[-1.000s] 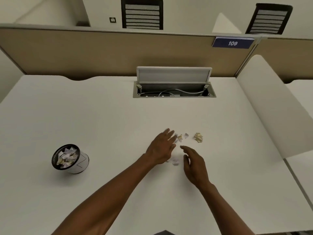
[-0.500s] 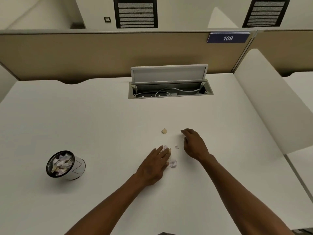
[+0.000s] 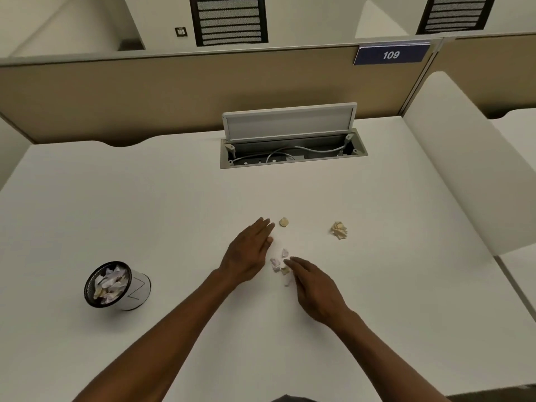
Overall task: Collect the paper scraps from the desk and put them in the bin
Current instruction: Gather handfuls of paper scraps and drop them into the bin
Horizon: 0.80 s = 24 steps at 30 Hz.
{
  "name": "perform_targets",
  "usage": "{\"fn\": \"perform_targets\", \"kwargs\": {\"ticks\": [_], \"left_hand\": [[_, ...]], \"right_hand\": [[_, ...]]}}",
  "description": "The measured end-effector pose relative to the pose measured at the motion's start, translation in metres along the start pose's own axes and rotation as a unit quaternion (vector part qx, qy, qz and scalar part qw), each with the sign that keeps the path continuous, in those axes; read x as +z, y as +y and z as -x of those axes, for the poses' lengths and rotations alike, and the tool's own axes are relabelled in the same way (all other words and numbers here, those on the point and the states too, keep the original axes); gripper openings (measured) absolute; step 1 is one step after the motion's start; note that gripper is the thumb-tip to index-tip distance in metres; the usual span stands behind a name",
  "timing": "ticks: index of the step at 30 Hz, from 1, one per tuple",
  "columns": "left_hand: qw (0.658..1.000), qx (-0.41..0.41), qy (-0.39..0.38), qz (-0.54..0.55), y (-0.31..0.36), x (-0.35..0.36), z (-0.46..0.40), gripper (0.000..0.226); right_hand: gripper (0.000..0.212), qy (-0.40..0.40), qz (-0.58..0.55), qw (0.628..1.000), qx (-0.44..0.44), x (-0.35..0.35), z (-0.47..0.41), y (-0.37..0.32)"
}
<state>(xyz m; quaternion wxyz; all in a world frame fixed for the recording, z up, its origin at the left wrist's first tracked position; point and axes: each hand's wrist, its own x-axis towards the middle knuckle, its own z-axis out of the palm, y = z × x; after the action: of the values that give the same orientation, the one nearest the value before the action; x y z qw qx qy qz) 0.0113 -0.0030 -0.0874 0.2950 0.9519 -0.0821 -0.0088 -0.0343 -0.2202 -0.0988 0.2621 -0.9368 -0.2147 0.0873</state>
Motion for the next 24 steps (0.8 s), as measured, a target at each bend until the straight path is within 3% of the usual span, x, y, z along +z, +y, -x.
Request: {"fn": "perform_targets", "kwargs": {"ticks": [4, 9, 15, 20, 24], "left_hand": [[0.994, 0.022, -0.085, -0.07, 0.01, 0.012, -0.045, 0.053], [0.978, 0.046, -0.146, -0.141, 0.01, 0.035, -0.047, 0.054], [0.989, 0.069, -0.101, -0.085, 0.007, 0.05, 0.016, 0.052], [0.994, 0.081, -0.072, -0.034, 0.011, 0.046, 0.059, 0.049], [0.998, -0.036, 0.025, 0.049, 0.001, 0.035, 0.078, 0.048]], "right_hand": [[0.039, 0.089, -0.07, 0.991, 0.069, -0.012, 0.005, 0.004], [0.036, 0.1, -0.074, 0.987, 0.102, -0.015, 0.019, 0.014], [0.034, 0.096, -0.068, 0.985, 0.122, -0.011, 0.022, 0.023], [0.035, 0.039, -0.062, 0.992, 0.101, -0.012, 0.005, 0.017], [0.043, -0.003, -0.041, 0.994, 0.097, -0.013, -0.012, 0.01]]}}
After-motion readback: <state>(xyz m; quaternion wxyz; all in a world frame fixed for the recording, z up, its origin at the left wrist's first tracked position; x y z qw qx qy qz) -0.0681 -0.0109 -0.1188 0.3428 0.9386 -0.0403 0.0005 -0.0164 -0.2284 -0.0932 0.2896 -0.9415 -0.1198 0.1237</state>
